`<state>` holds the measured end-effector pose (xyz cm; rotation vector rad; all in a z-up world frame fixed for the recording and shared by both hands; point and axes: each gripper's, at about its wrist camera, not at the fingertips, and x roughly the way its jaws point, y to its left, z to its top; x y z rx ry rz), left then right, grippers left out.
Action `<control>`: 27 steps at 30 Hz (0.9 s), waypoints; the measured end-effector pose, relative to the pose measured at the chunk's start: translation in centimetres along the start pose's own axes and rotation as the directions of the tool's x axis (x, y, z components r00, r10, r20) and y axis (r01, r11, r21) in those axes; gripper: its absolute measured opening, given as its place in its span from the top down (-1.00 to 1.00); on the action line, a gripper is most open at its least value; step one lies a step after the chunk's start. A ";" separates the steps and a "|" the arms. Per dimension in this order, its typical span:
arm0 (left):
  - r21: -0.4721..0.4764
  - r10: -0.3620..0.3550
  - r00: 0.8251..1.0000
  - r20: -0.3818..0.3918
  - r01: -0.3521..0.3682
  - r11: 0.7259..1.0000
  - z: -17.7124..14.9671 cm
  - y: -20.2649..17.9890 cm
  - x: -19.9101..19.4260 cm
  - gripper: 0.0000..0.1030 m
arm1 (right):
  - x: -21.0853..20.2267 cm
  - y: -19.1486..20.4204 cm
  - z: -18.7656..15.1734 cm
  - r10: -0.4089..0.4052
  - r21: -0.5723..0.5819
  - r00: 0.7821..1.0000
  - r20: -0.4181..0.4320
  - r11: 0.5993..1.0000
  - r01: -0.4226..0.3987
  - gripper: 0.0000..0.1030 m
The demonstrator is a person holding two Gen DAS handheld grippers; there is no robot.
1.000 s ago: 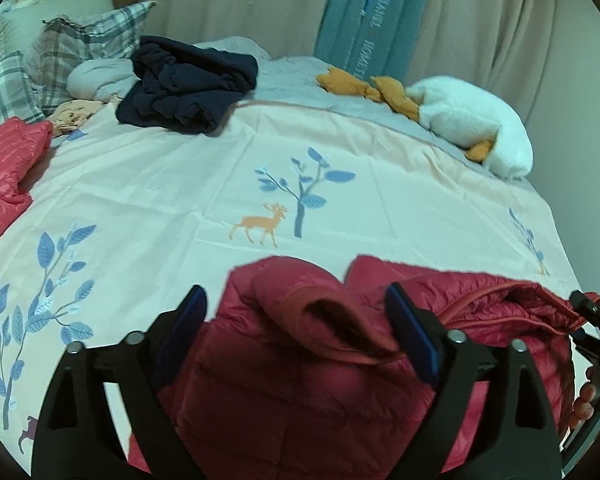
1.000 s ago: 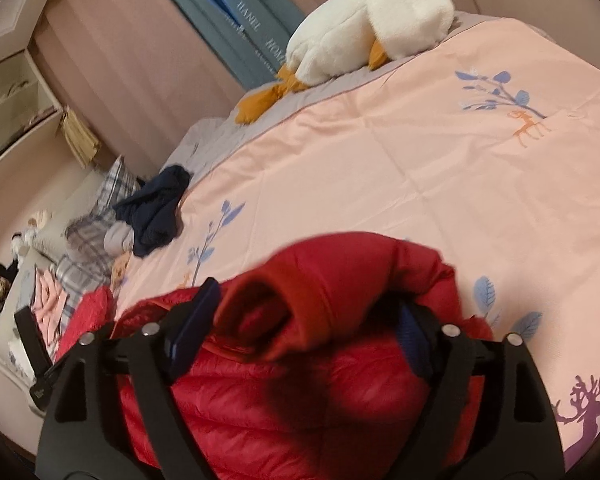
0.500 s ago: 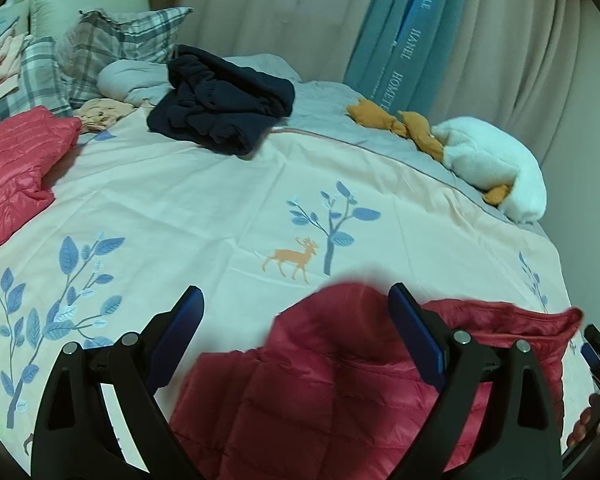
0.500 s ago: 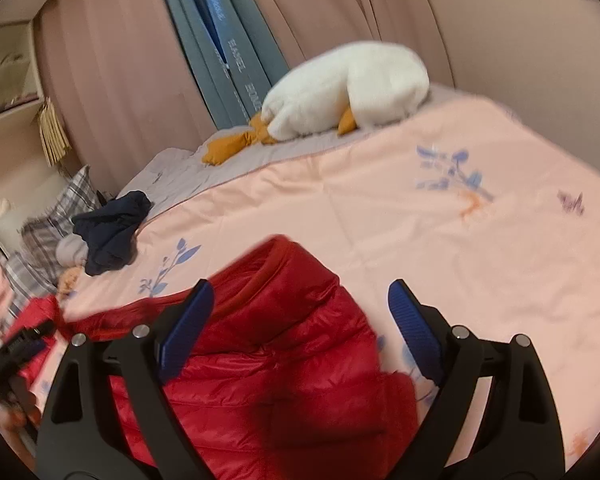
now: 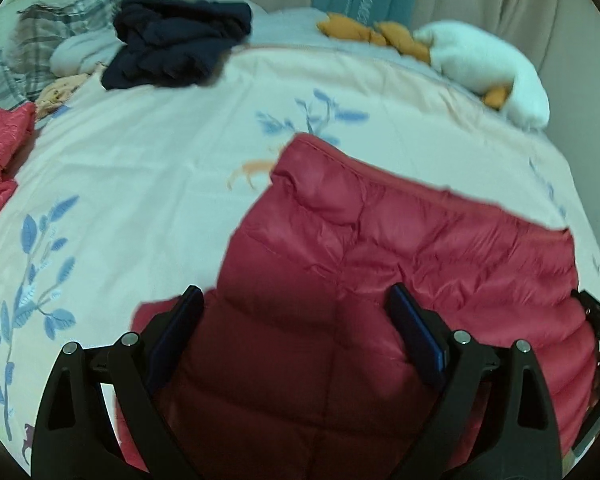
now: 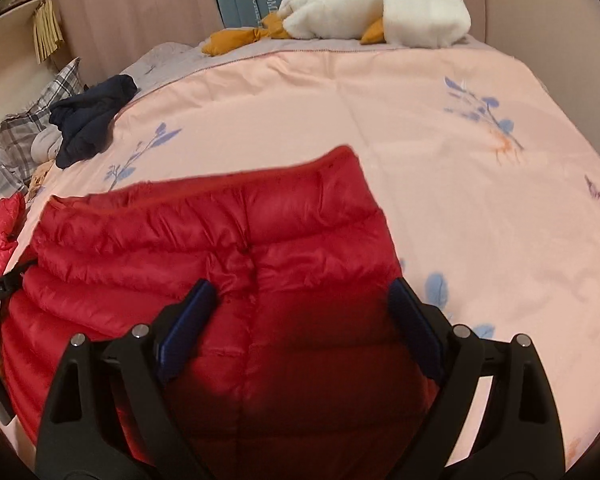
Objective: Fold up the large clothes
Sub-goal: 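Lift both open grippers up and back from the folded red jacket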
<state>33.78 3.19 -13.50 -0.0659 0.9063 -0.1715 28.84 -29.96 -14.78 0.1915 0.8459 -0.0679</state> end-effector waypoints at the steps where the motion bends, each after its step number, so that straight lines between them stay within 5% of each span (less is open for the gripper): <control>1: 0.008 0.004 1.000 0.004 -0.004 1.000 -0.2 0.0 -0.1 -0.81 | 0.0 0.0 -0.3 0.003 -0.001 1.000 0.001 1.000 -0.003 -0.76; 10: 0.018 -0.034 0.998 0.061 0.033 0.999 -2.2 1.3 -4.5 -0.81 | -5.8 -1.8 -2.0 0.089 0.058 0.988 0.126 0.994 -0.097 -0.76; 18: 0.029 -0.075 0.995 0.065 0.074 0.997 -6.4 3.4 -8.0 -0.81 | -8.9 -4.5 -6.2 0.113 0.095 0.988 0.102 0.988 -0.123 -0.71; 27: 0.047 -0.133 0.991 0.032 0.132 0.990 -8.9 2.9 -8.4 -0.07 | -9.0 -2.8 -8.7 0.112 0.023 0.992 0.058 0.993 -0.113 0.47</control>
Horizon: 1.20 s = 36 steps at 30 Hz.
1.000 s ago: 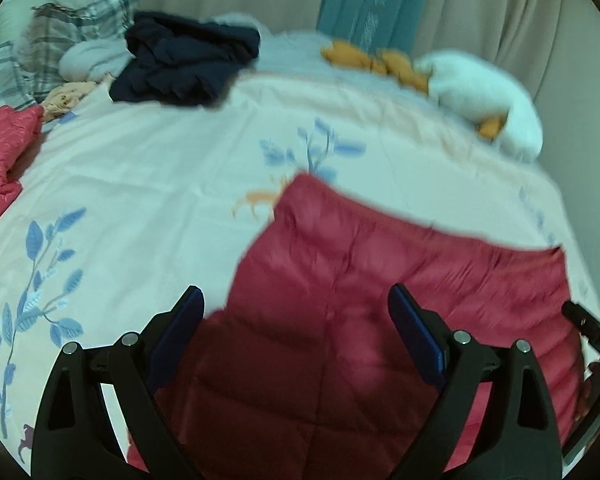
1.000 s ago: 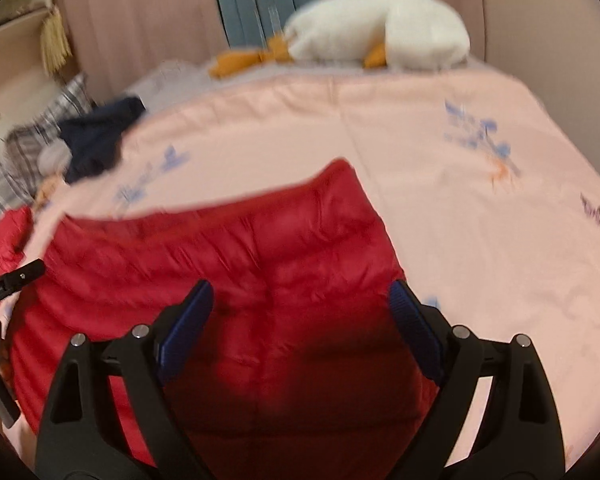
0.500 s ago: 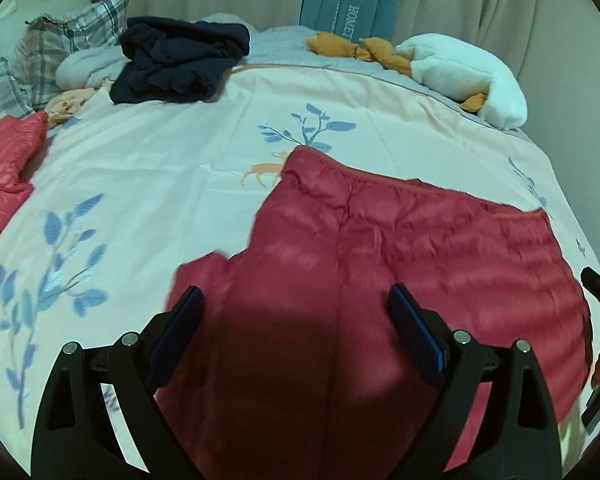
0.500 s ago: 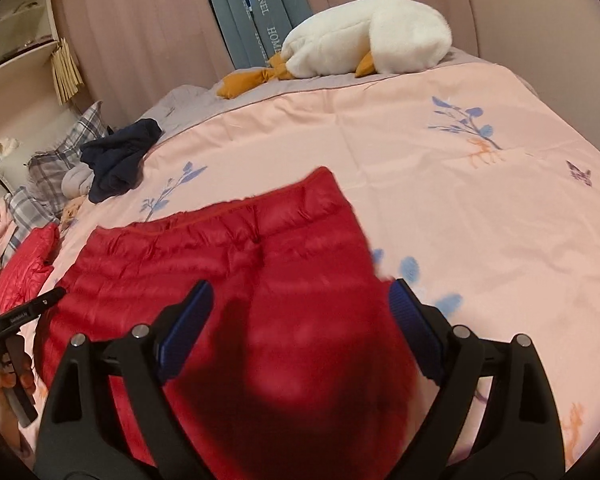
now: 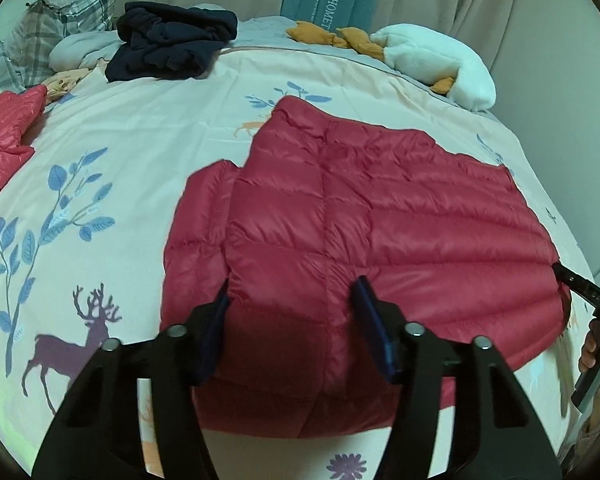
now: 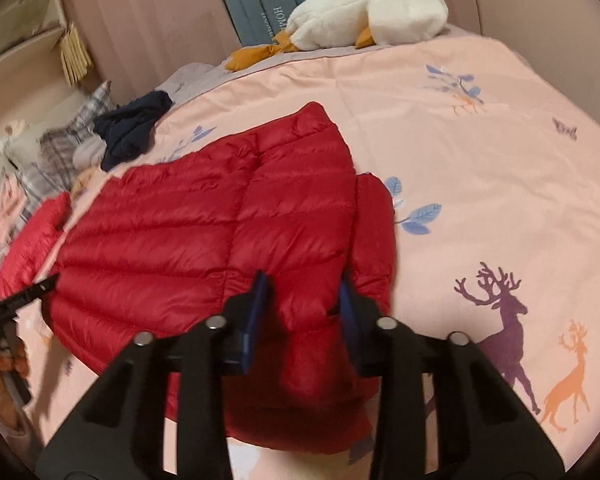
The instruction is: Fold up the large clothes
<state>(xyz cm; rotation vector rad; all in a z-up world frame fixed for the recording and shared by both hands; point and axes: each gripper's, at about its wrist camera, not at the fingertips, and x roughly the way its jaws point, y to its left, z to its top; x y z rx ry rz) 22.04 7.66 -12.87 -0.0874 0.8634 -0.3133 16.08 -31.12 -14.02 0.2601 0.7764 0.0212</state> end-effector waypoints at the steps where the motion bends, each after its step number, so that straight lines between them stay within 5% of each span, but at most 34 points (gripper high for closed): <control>1: 0.004 0.002 1.000 -0.003 -0.002 1.000 -0.2 -0.1 0.0 -0.05 | 0.0 0.3 -0.1 -0.006 -0.018 1.000 -0.003 1.000 0.006 0.53; 8: 0.029 0.009 1.000 -0.012 -0.009 1.000 -1.6 0.0 -0.6 -0.05 | -0.3 -0.2 -1.0 0.001 -0.015 1.000 -0.018 1.000 -0.001 0.56; 19: 0.098 0.056 0.991 0.120 -0.068 0.993 0.0 -2.9 -3.6 -0.43 | -3.8 2.8 1.2 0.057 -0.018 0.993 0.106 0.998 -0.055 -0.25; 24: 0.121 0.035 0.990 0.138 -0.052 0.991 0.7 -5.1 -3.1 -0.53 | -3.1 6.3 1.6 0.097 -0.082 0.989 0.108 0.993 -0.088 -0.39; 36: 0.163 0.048 0.995 0.085 -0.062 0.985 0.6 -7.6 0.1 -0.53 | 1.1 9.4 0.5 0.042 -0.154 0.999 0.032 0.987 -0.036 -0.40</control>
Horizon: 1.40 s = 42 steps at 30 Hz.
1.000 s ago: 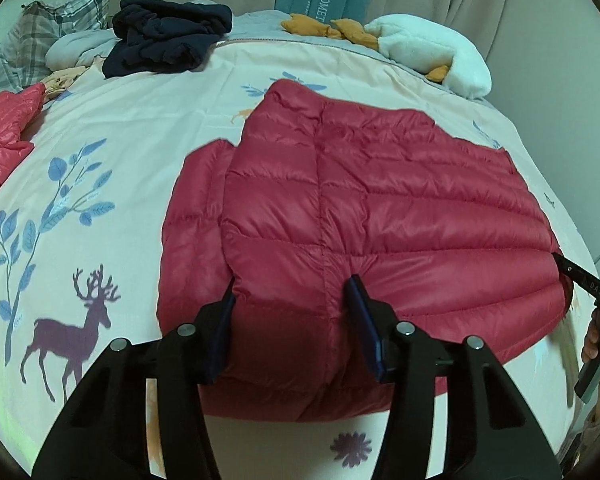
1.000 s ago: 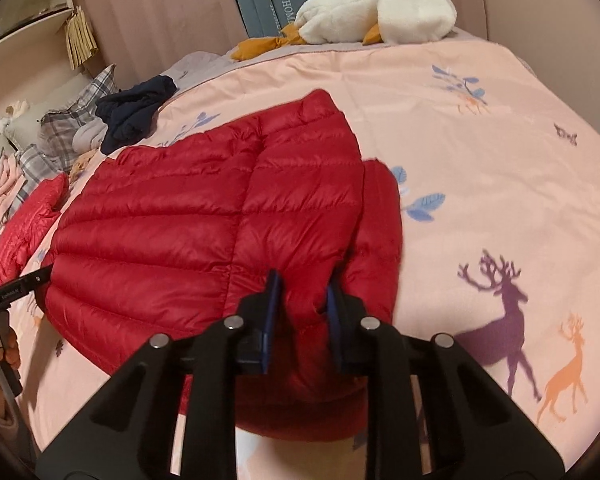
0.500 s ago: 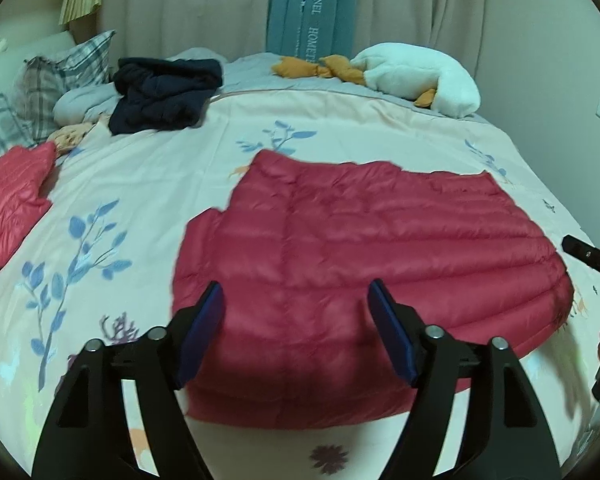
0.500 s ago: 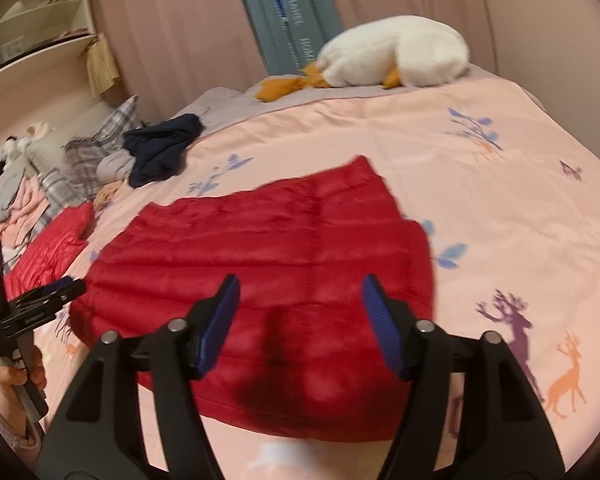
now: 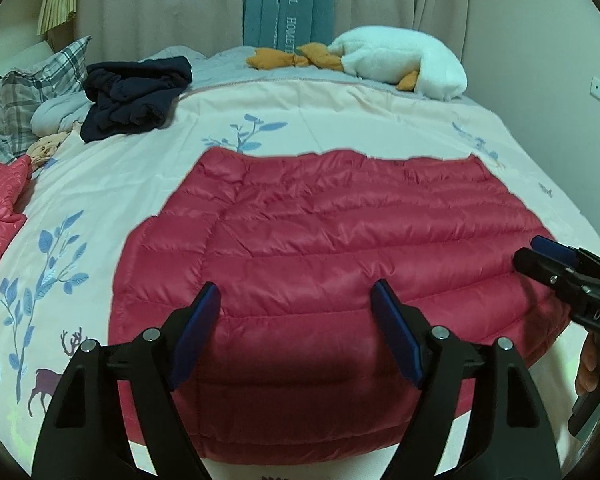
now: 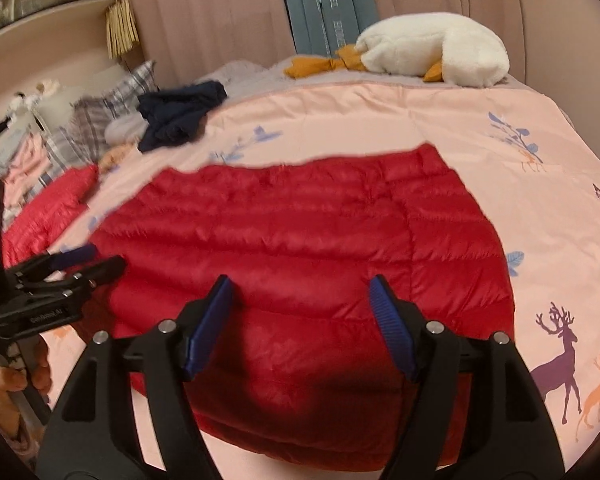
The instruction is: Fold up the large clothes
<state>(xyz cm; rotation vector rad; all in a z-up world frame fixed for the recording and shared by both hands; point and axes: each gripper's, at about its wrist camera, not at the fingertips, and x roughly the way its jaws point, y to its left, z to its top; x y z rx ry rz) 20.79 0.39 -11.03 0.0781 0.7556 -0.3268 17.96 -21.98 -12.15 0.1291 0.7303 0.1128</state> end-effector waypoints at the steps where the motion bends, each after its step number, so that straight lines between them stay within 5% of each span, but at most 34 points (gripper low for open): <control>1: 0.006 0.003 1.000 -0.009 -0.003 1.000 -0.2 -0.1 0.3 -0.53 | 0.3 0.1 -0.3 -0.006 -0.005 1.000 -0.010 1.000 0.006 -0.41; 9: 0.007 0.003 0.999 -0.052 -0.003 1.000 -0.8 -0.1 1.2 -0.56 | 1.5 -0.1 -1.1 -0.020 -0.020 0.997 -0.070 1.000 0.019 -0.41; 42: -0.011 0.030 0.998 -0.053 -0.031 0.999 -1.5 1.6 -0.2 -0.56 | -0.5 -2.8 -1.6 -0.054 0.029 0.996 -0.066 0.998 0.056 -0.41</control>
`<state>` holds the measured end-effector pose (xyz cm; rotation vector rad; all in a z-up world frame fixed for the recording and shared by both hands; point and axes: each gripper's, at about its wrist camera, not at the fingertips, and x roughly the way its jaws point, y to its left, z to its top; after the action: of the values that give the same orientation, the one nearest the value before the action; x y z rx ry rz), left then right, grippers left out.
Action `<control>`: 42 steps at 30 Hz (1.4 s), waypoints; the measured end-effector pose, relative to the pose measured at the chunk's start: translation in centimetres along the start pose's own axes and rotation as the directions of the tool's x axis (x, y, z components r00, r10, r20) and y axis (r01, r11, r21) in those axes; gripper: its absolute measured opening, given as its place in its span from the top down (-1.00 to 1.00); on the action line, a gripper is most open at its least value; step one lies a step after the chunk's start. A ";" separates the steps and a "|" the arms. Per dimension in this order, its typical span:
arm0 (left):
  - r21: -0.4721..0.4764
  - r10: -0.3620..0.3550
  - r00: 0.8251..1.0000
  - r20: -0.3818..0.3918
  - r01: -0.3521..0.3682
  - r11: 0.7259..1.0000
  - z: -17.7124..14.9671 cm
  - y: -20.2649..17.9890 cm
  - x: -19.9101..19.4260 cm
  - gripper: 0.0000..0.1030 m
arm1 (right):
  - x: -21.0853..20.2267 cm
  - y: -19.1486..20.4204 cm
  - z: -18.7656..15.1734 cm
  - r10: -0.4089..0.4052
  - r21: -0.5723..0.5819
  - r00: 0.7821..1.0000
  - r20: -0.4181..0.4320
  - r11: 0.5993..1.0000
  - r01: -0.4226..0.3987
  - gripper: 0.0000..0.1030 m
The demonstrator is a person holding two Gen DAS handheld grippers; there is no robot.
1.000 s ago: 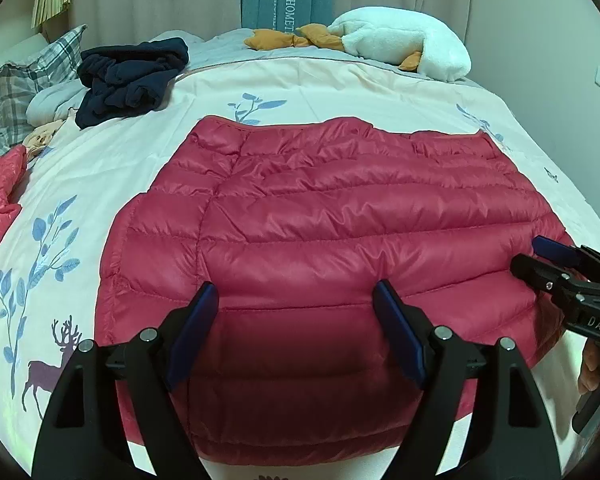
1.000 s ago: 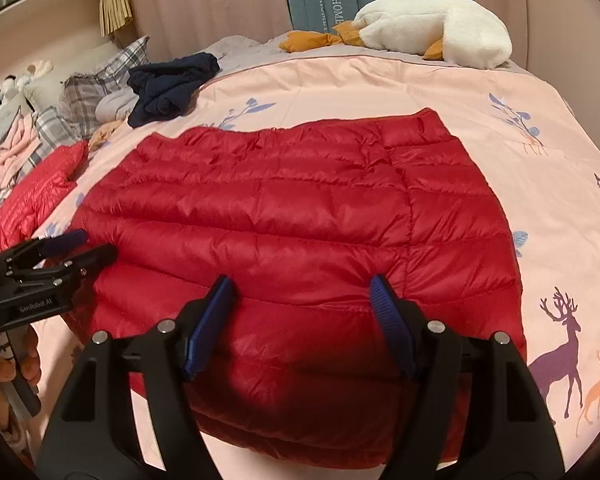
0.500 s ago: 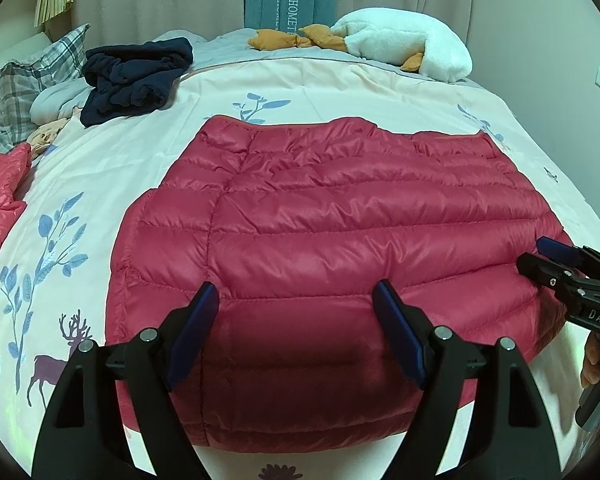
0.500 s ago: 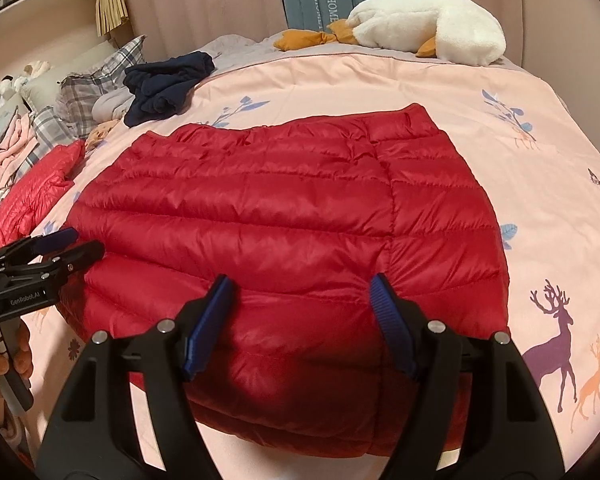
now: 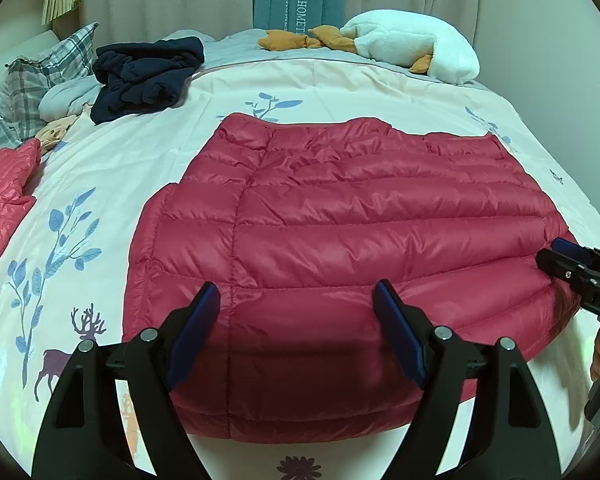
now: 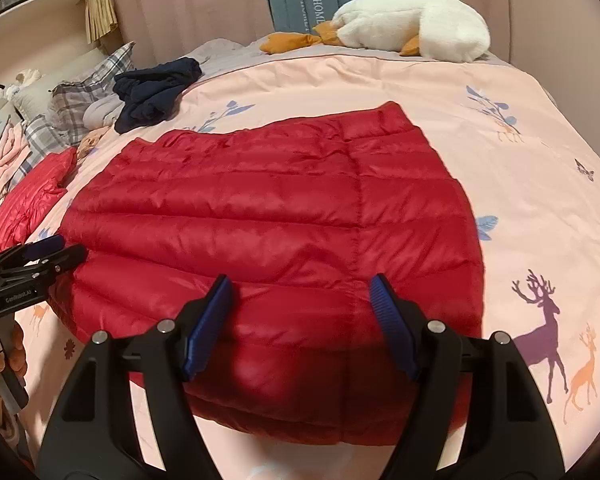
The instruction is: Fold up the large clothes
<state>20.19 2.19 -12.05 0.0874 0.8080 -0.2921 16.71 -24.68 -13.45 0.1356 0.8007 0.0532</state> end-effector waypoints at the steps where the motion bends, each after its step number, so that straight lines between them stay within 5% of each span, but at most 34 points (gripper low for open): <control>1: -0.001 0.001 1.000 0.000 -0.001 1.000 0.0 0.0 0.0 -0.56 | -0.1 -0.2 0.0 -0.001 0.003 1.000 0.000 1.000 0.001 -0.41; 29: -0.011 0.008 1.000 0.003 -0.008 1.000 -0.4 0.6 -0.9 -0.56 | -1.4 -2.2 -0.5 -0.028 0.069 0.999 0.020 0.997 0.027 -0.42; 42: 0.028 -0.018 0.999 0.045 0.016 0.999 -0.3 -2.2 -2.0 -0.56 | -3.1 3.0 -0.4 0.044 -0.038 0.993 0.110 0.998 -0.040 -0.63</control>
<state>18.08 0.62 -10.76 0.0995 0.7600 -0.3201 14.28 -21.93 -11.12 0.1208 0.6856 0.0990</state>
